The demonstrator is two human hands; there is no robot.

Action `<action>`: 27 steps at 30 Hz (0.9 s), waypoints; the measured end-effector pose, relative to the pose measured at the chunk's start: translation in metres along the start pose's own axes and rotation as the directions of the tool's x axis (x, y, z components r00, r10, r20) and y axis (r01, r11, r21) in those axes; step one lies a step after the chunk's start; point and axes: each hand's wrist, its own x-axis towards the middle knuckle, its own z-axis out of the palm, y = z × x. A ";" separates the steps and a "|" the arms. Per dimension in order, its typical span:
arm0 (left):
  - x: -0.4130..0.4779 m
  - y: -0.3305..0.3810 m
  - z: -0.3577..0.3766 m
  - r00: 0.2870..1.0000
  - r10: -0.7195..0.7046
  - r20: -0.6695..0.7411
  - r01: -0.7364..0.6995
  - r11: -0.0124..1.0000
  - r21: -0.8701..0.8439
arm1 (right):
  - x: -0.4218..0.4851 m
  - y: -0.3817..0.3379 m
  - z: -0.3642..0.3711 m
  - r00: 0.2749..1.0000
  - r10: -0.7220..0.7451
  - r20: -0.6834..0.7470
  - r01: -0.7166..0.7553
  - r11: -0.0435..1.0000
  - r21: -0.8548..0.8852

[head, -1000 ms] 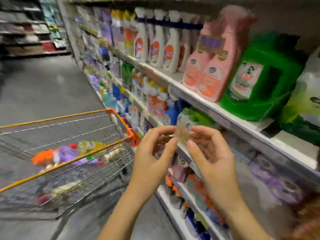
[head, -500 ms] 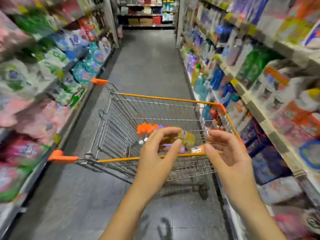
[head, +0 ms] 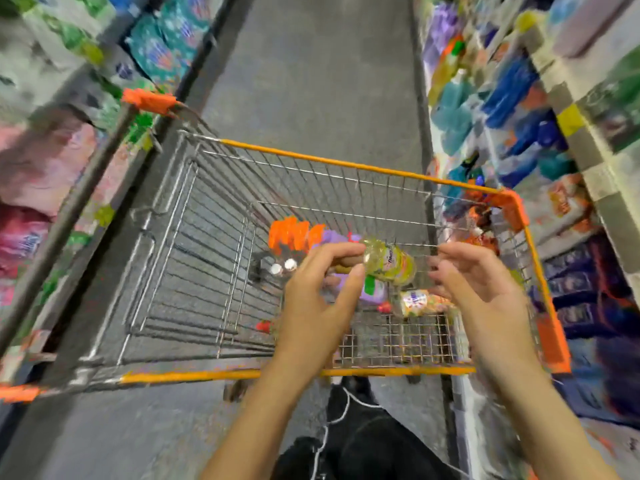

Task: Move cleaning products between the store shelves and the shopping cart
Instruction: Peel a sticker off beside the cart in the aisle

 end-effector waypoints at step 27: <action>0.070 -0.290 0.039 0.681 -0.568 0.463 0.076 0.683 0.726 | 0.156 0.356 -0.033 0.618 0.743 0.256 0.399 -0.016 -0.917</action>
